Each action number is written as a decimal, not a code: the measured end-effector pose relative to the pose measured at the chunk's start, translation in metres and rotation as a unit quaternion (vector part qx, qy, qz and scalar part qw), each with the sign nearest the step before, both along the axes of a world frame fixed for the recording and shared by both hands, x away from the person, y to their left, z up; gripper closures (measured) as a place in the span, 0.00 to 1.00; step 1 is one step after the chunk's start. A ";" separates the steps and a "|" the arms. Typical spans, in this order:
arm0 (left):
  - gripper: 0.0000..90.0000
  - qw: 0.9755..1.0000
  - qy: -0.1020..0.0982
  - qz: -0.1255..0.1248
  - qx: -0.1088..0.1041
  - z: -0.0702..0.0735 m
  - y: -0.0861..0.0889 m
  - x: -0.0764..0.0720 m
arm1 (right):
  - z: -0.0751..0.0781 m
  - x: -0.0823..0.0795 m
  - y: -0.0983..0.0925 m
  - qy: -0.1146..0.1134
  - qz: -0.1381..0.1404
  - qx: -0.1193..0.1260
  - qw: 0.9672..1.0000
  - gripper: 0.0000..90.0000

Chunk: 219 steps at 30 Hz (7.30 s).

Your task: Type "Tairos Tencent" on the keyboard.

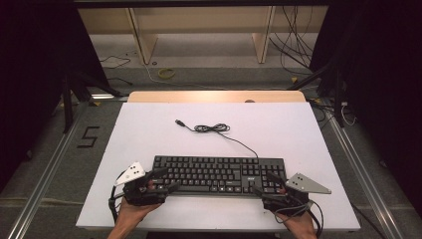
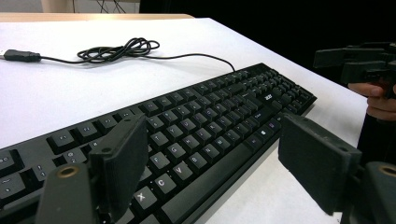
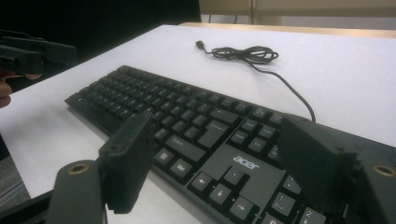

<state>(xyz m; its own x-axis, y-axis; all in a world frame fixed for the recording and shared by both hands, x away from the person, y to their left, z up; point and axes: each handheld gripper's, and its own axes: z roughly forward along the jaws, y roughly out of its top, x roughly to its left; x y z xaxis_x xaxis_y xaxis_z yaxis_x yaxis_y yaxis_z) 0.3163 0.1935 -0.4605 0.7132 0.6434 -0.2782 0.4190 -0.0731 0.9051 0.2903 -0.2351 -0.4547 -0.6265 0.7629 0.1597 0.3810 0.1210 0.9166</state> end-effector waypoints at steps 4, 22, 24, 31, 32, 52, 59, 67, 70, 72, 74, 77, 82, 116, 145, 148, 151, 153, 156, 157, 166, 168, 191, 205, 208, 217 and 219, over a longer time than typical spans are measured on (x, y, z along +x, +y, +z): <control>0.27 1.000 0.000 0.000 -0.001 0.000 0.000 0.000 | 0.000 0.000 0.000 0.001 0.000 0.000 1.000 0.32; 0.27 1.000 0.001 0.000 0.000 0.000 0.000 0.000 | -0.001 0.000 0.003 0.003 0.002 0.000 1.000 0.32; 0.27 1.000 0.002 0.001 -0.002 0.000 0.000 0.000 | -0.001 0.001 0.003 0.004 0.002 0.000 1.000 0.32; 0.27 1.000 0.005 0.009 0.005 0.000 0.002 0.002 | 0.001 0.004 0.007 0.011 0.006 0.001 1.000 0.33; 0.27 1.000 0.006 0.012 0.006 0.000 0.002 0.002 | 0.002 0.005 0.009 0.013 0.008 0.001 1.000 0.33; 0.37 0.995 0.034 0.072 0.058 0.002 0.023 0.010 | 0.026 0.061 0.095 0.058 0.102 -0.051 0.992 0.42; 0.49 0.993 0.058 0.081 0.068 -0.001 0.030 0.014 | 0.025 0.077 0.125 0.080 0.121 -0.077 0.986 0.60; 0.71 0.990 0.074 0.083 0.088 -0.003 0.032 0.016 | 0.024 0.086 0.145 0.093 0.133 -0.088 0.983 0.79; 0.84 0.988 0.087 0.079 0.100 -0.006 0.031 0.017 | 0.021 0.090 0.159 0.097 0.140 -0.096 0.981 0.90; 0.86 0.986 0.090 0.080 0.111 -0.007 0.029 0.017 | 0.019 0.092 0.164 0.098 0.141 -0.098 0.980 0.92; 0.91 0.986 0.091 0.079 0.117 -0.007 0.028 0.017 | 0.016 0.095 0.172 0.104 0.143 -0.101 0.979 0.97; 0.99 0.984 0.092 0.080 0.129 -0.008 0.027 0.018 | 0.011 0.101 0.191 0.112 0.150 -0.109 0.976 1.00; 0.99 0.982 0.103 0.080 0.138 -0.009 0.028 0.020 | 0.009 0.105 0.205 0.115 0.154 -0.117 0.974 1.00; 0.99 0.977 0.128 0.078 0.151 -0.013 0.029 0.025 | -0.011 0.122 0.232 0.147 0.141 -0.157 0.966 1.00; 1.00 0.974 0.143 0.072 0.159 -0.015 0.029 0.028 | -0.010 0.123 0.227 0.154 0.137 -0.177 0.962 1.00; 1.00 0.974 0.143 0.073 0.160 -0.015 0.029 0.028 | -0.010 0.123 0.226 0.154 0.137 -0.178 0.962 1.00; 1.00 0.974 0.143 0.074 0.161 -0.016 0.029 0.029 | -0.011 0.122 0.226 0.156 0.136 -0.179 0.962 1.00; 1.00 0.974 0.143 0.076 0.160 -0.016 0.029 0.029 | -0.011 0.122 0.226 0.155 0.136 -0.180 0.962 1.00; 1.00 0.973 0.145 0.077 0.160 -0.016 0.029 0.029 | -0.011 0.122 0.226 0.154 0.137 -0.183 0.961 1.00; 0.99 0.973 0.145 0.076 0.163 -0.016 0.030 0.029 | -0.011 0.122 0.226 0.155 0.137 -0.184 0.961 1.00; 1.00 0.973 0.148 0.075 0.163 -0.017 0.029 0.030 | -0.011 0.122 0.226 0.155 0.136 -0.185 0.961 1.00; 1.00 0.973 0.148 0.076 0.163 -0.017 0.029 0.030 | -0.012 0.123 0.226 0.153 0.137 -0.187 0.961 1.00; 1.00 0.971 0.156 0.077 0.161 -0.020 0.029 0.032 | -0.018 0.120 0.225 0.152 0.130 -0.185 0.962 1.00; 0.99 0.975 0.141 0.079 0.150 -0.016 0.029 0.030 | -0.013 0.120 0.219 0.157 0.124 -0.157 0.967 1.00; 0.98 0.978 0.132 0.081 0.136 -0.014 0.031 0.029 | -0.008 0.120 0.213 0.149 0.126 -0.138 0.971 0.97; 0.86 0.984 0.114 0.077 0.117 -0.010 0.032 0.028 | 0.001 0.118 0.200 0.139 0.133 -0.111 0.975 0.82; 0.84 0.985 0.110 0.075 0.110 -0.009 0.032 0.028 | 0.002 0.118 0.198 0.138 0.134 -0.107 0.975 0.80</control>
<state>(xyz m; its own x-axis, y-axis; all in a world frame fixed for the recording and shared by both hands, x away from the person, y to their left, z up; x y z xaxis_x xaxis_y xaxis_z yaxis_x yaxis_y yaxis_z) 0.3438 0.2259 -0.4696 0.5430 0.7994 -0.2571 0.6237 -0.1790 0.7609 0.4084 -0.0367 -0.4531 -0.7638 0.6120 0.2054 0.5381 0.4278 0.7263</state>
